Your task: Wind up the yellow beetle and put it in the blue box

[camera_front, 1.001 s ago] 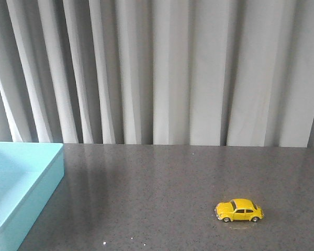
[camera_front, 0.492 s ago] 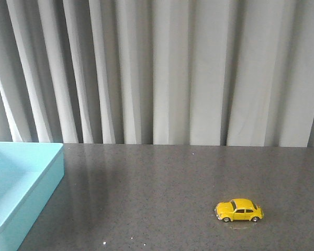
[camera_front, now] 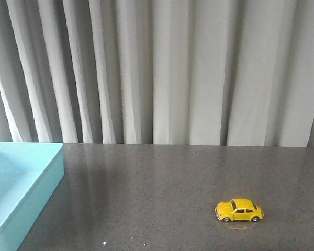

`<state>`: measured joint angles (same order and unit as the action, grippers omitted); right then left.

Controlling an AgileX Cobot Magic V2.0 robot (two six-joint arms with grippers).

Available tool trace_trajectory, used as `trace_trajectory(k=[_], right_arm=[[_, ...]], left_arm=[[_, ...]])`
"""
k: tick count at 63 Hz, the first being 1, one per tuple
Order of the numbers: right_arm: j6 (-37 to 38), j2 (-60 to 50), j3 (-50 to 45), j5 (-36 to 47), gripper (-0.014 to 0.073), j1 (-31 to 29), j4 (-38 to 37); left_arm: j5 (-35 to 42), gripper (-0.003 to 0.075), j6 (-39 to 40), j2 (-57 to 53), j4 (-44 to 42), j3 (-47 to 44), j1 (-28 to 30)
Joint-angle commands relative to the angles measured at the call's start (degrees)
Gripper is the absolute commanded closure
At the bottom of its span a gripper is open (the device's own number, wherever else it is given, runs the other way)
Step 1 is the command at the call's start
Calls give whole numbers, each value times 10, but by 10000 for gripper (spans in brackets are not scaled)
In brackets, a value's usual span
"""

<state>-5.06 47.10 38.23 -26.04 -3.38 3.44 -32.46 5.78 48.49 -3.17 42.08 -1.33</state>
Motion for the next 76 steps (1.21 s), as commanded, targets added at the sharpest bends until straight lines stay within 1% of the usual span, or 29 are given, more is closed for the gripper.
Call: trace_trajectory(k=[1,7,11,14,16,20,23,27,34,43,49,54,58,63,71,76], right_arm=[[0,11,20,38,545,-3,0],[-2,24,20,36,454,-3,0],[-2,32,20,36,367,-3,0],[-2,39,20,36,277,-3,0],[-2,43,20,36,232,-3,1],[-2,52,20,40,152,-3,1],[1,60,20,41,91,-3,4],[5,71,20,42,45,-3,19],[-3,91,28,45,28,-2,56],[-59,133,76,16,29,2,93],[-102,173,121,-18,29,32,106],[-106,212,161,-30,29,67,103],[-94,249,197,-37,29,83,102],[-65,298,251,-57,29,84,102],[-6,387,361,-147,29,80,74],[13,443,431,-205,29,71,66]], left_arm=[[35,693,0,11,-5,19,0],[35,610,-2,19,-12,19,0],[35,526,-5,20,-12,19,0],[36,450,-5,20,-12,19,0],[36,397,-5,20,-12,19,0],[38,315,-5,20,-10,19,0],[40,272,-5,20,-10,19,0],[40,226,-5,20,-9,19,0],[40,206,-5,20,-9,19,0],[40,206,-5,20,-9,19,0],[40,206,-5,20,-8,19,0],[40,206,-5,20,-8,19,0],[40,206,-5,20,-8,19,0],[39,206,-5,20,-8,19,0],[35,206,-5,20,-10,19,0],[32,206,-5,20,-10,19,0]])
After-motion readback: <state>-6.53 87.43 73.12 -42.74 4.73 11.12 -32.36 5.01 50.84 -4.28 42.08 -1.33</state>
